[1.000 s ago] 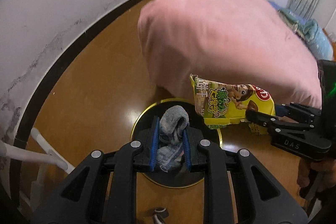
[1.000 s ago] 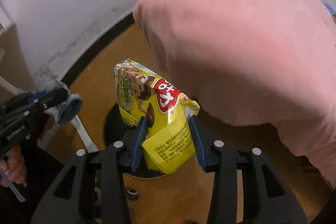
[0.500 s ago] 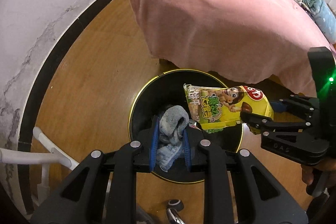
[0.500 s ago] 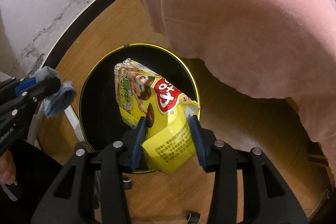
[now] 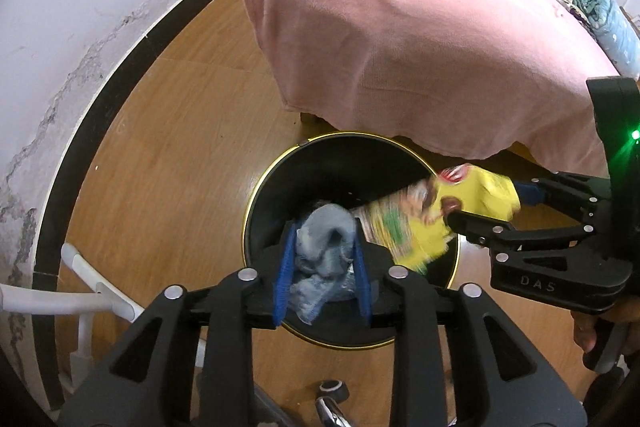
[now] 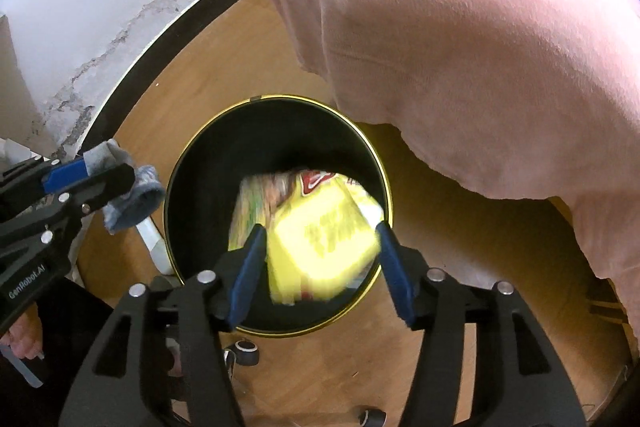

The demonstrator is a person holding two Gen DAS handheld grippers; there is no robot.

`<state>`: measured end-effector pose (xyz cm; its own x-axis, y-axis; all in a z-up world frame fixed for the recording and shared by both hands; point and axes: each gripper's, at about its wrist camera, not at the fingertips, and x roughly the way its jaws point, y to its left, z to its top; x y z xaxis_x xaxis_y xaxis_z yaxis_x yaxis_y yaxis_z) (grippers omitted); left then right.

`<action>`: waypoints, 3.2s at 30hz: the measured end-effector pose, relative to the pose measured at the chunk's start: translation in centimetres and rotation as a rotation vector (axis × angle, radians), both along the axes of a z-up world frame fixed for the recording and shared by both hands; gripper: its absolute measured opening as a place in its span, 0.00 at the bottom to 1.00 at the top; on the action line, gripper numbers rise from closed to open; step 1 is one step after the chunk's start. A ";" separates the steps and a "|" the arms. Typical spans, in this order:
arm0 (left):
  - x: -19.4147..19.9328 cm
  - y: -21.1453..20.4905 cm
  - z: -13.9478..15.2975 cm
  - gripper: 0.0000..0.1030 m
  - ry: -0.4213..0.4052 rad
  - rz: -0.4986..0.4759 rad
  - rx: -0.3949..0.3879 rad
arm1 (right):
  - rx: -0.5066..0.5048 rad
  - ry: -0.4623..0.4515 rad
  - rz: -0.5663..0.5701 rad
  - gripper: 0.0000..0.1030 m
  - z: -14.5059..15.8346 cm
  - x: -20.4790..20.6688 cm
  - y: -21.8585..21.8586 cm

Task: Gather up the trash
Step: 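Open both tools to drop the sock and snack bag into the bin, then grasp the white mask with the left tool while the right tool grasps the crumpled tissue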

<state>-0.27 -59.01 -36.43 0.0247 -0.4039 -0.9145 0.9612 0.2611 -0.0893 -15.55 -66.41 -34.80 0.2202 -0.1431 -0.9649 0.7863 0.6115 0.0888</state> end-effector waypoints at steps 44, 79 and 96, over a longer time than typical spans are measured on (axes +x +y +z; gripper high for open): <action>2.5 22.5 34.4 0.91 -0.293 0.089 -0.376 | -0.414 -0.399 0.364 0.93 36.6 7.6 13.4; 21.7 61.8 28.7 0.29 -0.246 0.817 -0.153 | -0.083 -0.392 1.286 0.41 27.8 41.8 53.2; 18.9 51.9 32.5 0.24 -0.329 0.683 -0.212 | -0.164 -0.502 1.104 0.40 32.3 34.9 42.4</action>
<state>18.58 -7.12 -3.95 0.5865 -0.3665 -0.7223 0.5799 0.8126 0.0585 19.35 -24.05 -2.51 0.6431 0.2441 -0.7258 -0.2610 0.9610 0.0918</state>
